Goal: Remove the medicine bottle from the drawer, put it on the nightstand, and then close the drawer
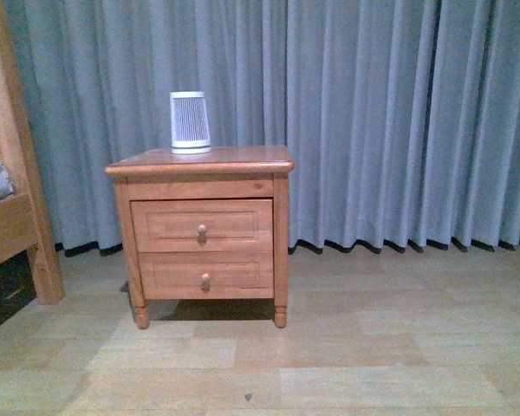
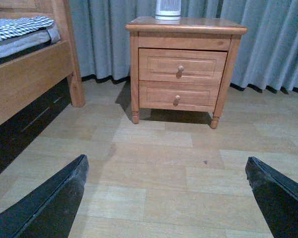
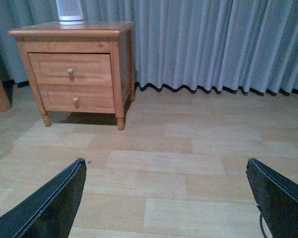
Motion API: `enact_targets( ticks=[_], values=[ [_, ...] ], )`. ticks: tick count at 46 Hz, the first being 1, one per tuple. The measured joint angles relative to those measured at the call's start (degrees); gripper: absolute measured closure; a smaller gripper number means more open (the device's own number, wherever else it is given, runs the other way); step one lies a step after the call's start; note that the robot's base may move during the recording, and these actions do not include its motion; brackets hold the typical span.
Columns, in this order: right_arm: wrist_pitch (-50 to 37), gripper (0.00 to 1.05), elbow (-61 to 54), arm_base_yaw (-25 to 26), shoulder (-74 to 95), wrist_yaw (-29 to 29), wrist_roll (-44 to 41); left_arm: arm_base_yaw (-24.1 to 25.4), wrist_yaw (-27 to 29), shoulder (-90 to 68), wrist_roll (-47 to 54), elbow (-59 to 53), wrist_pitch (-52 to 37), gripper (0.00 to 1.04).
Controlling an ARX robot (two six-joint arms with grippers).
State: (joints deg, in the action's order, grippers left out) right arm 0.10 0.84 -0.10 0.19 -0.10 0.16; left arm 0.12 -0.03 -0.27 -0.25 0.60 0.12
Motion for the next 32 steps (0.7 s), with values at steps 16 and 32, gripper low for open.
enact_targets(
  ticks=[16,32],
  values=[
    [0.0,0.07,0.0,0.0,0.0,0.0,0.0,0.0,0.0,0.0,0.0,0.0,0.0,0.07],
    [0.0,0.07,0.0,0.0,0.0,0.0,0.0,0.0,0.0,0.0,0.0,0.0,0.0,0.07]
  ],
)
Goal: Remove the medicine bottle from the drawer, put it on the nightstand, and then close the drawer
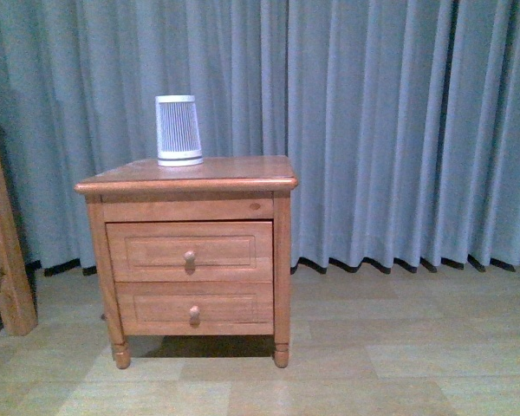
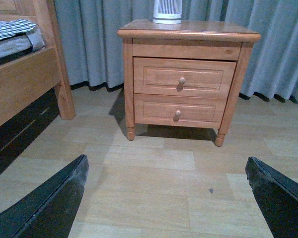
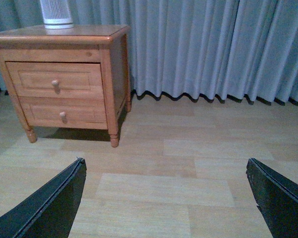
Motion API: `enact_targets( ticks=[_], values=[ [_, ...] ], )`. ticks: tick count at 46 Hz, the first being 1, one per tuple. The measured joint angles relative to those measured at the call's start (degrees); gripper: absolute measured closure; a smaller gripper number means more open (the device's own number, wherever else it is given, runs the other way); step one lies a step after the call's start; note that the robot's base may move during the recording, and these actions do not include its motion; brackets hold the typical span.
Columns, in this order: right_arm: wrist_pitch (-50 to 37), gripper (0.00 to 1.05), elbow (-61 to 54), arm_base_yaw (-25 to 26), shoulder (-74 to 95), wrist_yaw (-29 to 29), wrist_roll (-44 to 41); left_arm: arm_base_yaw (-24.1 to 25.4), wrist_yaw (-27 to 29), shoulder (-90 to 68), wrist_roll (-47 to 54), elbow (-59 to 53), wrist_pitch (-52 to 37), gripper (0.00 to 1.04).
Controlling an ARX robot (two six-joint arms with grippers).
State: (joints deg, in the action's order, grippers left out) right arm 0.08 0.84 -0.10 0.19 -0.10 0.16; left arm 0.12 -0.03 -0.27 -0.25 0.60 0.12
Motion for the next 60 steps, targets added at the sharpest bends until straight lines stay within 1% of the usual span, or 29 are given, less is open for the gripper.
enact_targets(
  ticks=[51,55,57,60],
  values=[
    [0.0,0.07,0.0,0.0,0.0,0.0,0.0,0.0,0.0,0.0,0.0,0.0,0.0,0.07],
    [0.0,0.07,0.0,0.0,0.0,0.0,0.0,0.6,-2.8,-3.8,-5.0,2.4,7.0,0.07],
    [0.0,0.07,0.0,0.0,0.0,0.1,0.0,0.9,-3.3,-6.8,-7.1,2.6,6.9,0.07],
    [0.0,0.07,0.0,0.0,0.0,0.1,0.0,2.1,-4.8,-11.7,-8.4,2.8,2.8,0.07]
  ],
)
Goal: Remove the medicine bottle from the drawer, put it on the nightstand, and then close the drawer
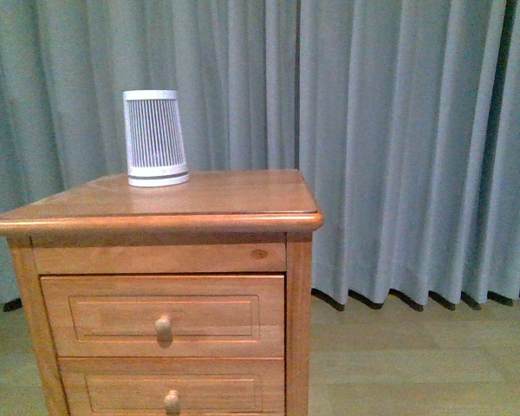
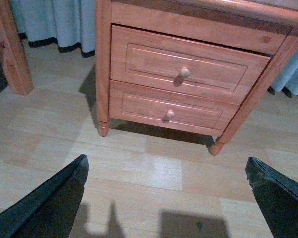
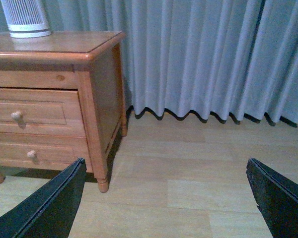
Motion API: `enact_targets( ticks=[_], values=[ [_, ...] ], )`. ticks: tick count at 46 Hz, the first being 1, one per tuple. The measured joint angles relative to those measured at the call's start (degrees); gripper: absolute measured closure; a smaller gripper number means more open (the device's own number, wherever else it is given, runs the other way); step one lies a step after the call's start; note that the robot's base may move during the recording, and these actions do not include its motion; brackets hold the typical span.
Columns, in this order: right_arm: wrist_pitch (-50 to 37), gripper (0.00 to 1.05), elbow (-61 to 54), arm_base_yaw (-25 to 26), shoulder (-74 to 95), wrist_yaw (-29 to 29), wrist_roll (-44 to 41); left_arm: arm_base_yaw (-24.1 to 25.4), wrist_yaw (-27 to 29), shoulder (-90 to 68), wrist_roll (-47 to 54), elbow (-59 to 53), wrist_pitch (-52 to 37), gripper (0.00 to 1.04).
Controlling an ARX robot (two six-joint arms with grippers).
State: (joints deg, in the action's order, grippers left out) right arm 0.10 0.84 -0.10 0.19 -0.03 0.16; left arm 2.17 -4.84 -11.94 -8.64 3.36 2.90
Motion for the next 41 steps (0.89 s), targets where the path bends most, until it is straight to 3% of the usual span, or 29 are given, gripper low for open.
enact_targets(
  ticks=[9,20,33,41],
  values=[
    [0.0,0.07,0.0,0.0,0.0,0.0,0.0,0.7,0.5,-23.5,1.6,3.3,-23.3,0.07],
    [0.0,0.07,0.0,0.0,0.0,0.0,0.0,-4.1,6.2,-61.9,5.4,15.5,-52.6,0.07],
    [0.0,0.07,0.0,0.0,0.0,0.0,0.0,-11.5,12.2,-93.7,11.0,36.2,-64.9,0.07],
    [0.0,0.07,0.0,0.0,0.0,0.0,0.0,-12.9,12.4,-104.1,12.7,45.7,-64.8,0.07]
  ],
)
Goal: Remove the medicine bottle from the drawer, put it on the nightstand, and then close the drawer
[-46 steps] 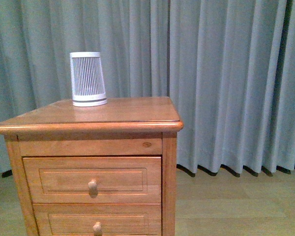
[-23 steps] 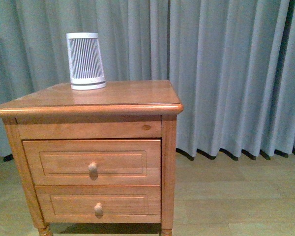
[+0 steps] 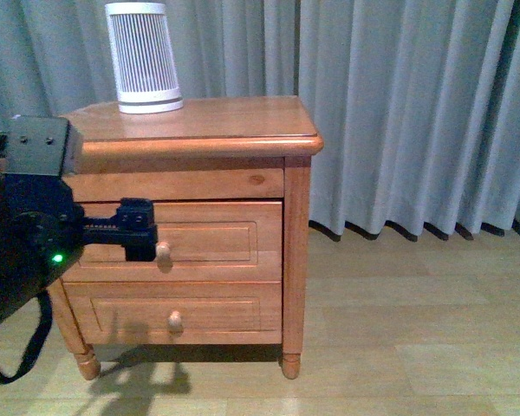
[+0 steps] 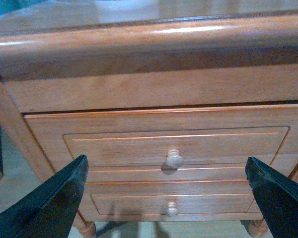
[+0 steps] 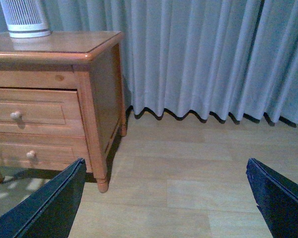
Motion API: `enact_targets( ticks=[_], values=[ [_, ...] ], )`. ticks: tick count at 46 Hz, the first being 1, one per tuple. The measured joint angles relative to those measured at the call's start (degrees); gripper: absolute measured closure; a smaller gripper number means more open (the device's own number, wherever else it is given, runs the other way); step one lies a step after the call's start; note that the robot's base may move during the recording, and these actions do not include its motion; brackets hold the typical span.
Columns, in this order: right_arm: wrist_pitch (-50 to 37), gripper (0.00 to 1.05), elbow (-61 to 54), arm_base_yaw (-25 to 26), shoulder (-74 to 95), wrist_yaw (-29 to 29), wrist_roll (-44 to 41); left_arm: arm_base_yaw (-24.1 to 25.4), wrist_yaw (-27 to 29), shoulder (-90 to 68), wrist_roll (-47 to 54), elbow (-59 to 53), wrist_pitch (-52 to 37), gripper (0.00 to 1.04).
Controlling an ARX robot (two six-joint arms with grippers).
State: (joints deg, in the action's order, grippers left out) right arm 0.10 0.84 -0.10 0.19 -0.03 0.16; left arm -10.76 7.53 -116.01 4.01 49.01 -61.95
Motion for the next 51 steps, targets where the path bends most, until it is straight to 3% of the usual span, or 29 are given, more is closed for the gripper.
enact_targets(
  ticks=[23,51],
  values=[
    [0.0,0.07,0.0,0.0,0.0,0.0,0.0,0.4,-0.4,-23.3,-3.1,24.5,10.2,0.07],
    [0.0,0.07,0.0,0.0,0.0,0.0,0.0,1.5,-1.2,-31.5,-6.8,36.8,15.1,0.07]
  ],
)
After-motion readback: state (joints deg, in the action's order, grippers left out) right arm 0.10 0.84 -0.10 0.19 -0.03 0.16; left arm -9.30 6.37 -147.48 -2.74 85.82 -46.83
